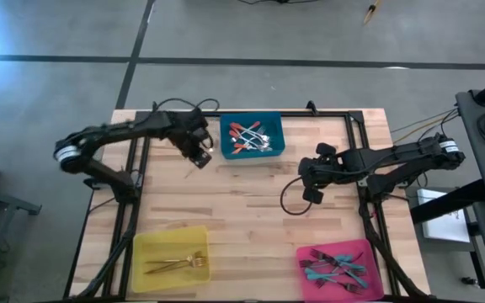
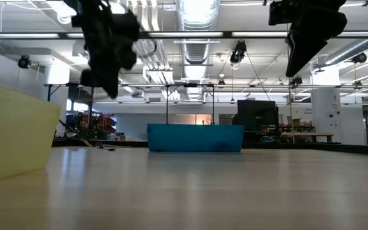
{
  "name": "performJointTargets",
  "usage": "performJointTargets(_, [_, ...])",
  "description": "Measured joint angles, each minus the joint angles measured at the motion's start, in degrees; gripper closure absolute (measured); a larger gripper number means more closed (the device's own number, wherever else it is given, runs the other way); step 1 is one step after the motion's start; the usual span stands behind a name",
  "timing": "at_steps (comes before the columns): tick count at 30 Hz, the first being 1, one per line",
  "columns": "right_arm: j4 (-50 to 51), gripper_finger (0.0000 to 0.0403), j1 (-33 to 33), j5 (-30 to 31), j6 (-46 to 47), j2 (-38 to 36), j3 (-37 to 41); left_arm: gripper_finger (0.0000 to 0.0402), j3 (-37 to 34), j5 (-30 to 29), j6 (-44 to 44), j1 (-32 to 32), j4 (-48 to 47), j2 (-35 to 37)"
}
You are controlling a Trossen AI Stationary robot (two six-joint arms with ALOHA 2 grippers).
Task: Sort silverware by color (type)
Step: Put the gold fork into the yellow bin
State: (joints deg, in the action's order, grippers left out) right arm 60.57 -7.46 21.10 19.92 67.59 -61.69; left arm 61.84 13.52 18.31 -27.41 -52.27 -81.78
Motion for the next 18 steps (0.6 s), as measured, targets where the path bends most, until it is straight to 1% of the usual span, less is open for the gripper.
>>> performJointTargets(3, [-0.01, 0.0323, 0.0, 0.0, -1.72, 0.0, 0.25, 0.0401, -0.01, 1.0, 3.34, 7.35, 0.04, 5.11])
performJointTargets(5, [-0.03, 0.0323, 0.0, 0.0, -2.87, 0.0, 0.27, 0.0401, -0.27, 0.94, 4.93, 13.46, 0.15, 7.54])
performJointTargets(9, [-0.03, 0.0323, 0.0, 0.0, -3.74, 0.0, 0.27, 0.0401, -0.33, 0.82, 8.84, 27.61, 0.13, 10.36])
performJointTargets(13, [-0.03, 0.0323, 0.0, -0.01, -5.29, 0.0, 0.27, 0.0401, -0.4, 0.45, 15.74, 41.24, 0.15, 10.74])
performJointTargets(16, [-0.04, 0.0323, 0.0, -0.01, -7.35, 0.0, 0.27, 0.0401, -0.42, -0.8, 24.06, 50.15, 0.15, 9.77])
performJointTargets(18, [-0.03, 0.0323, 0.0, 0.0, -8.58, 0.0, 0.27, 0.0402, -0.42, -1.11, 29.58, 54.92, 0.24, 8.52])
